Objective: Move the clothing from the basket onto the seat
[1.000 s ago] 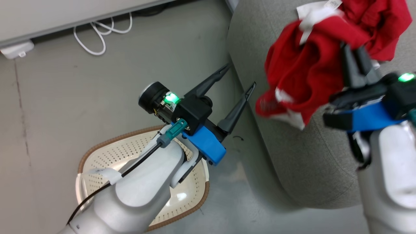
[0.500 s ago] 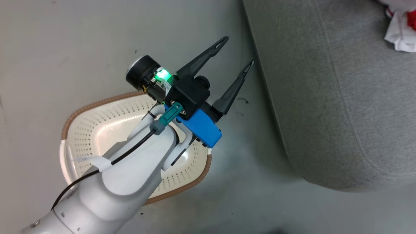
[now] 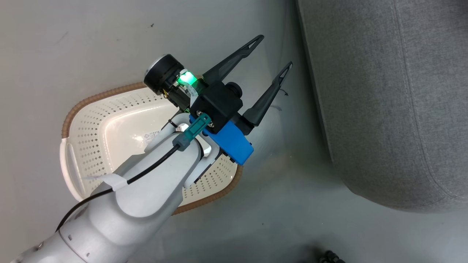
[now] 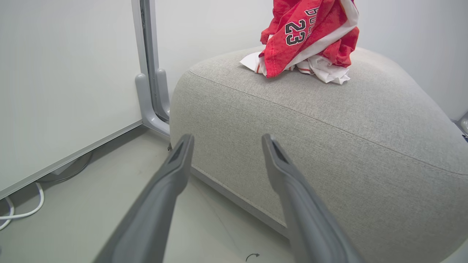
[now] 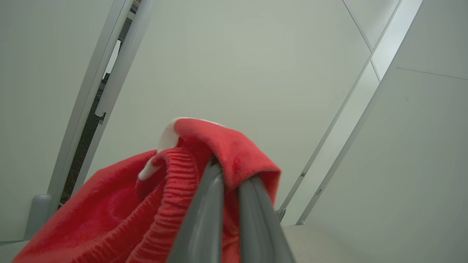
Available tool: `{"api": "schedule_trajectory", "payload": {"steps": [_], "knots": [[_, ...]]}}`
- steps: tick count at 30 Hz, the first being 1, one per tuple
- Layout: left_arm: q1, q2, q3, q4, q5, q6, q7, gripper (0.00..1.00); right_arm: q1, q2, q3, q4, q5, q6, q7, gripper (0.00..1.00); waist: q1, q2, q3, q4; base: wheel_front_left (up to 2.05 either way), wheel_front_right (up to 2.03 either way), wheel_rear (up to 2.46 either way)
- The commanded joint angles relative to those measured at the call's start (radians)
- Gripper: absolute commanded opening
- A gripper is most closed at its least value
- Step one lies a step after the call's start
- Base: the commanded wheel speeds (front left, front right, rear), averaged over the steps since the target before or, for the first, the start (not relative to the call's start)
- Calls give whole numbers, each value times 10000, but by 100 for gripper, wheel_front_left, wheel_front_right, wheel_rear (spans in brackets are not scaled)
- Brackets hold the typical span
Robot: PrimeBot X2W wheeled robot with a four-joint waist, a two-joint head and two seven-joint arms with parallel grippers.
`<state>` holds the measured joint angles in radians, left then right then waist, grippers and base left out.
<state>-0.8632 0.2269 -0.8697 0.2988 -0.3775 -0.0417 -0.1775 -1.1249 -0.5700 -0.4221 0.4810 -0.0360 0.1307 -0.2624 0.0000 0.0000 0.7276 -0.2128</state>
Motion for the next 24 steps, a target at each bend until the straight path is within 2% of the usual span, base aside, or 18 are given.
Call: {"api": "schedule_trajectory", "payload": {"steps": [1,7,18,19,20,21,24], "knots": [[-193,65,2,-63,-6,47,-15,100,257,178,-71,360,-135,3,-38,0,0,0,102,49,0,0,0],[-307,119,-17,-130,6,84,29,100,709,750,-130,1503,-538,2,-38,0,0,0,399,219,0,0,0],[-449,123,-60,-40,-57,119,-61,100,910,1278,-226,2422,-616,2,-38,0,0,0,487,349,0,0,0],[-435,106,-69,-16,-71,123,-91,100,936,1308,-282,2372,-578,2,-38,26,0,0,436,348,0,0,0],[-419,85,-75,1,-81,132,-114,100,1005,1313,-308,2324,-564,2,-38,71,0,0,377,351,0,0,0],[-396,68,-76,27,-83,146,-141,100,1101,1357,-358,2279,-526,2,-38,100,0,0,301,355,0,0,0],[-254,16,-73,131,-152,164,-281,100,1585,1518,-466,2019,-499,2,-39,100,0,0,-19,364,0,0,0]]}}
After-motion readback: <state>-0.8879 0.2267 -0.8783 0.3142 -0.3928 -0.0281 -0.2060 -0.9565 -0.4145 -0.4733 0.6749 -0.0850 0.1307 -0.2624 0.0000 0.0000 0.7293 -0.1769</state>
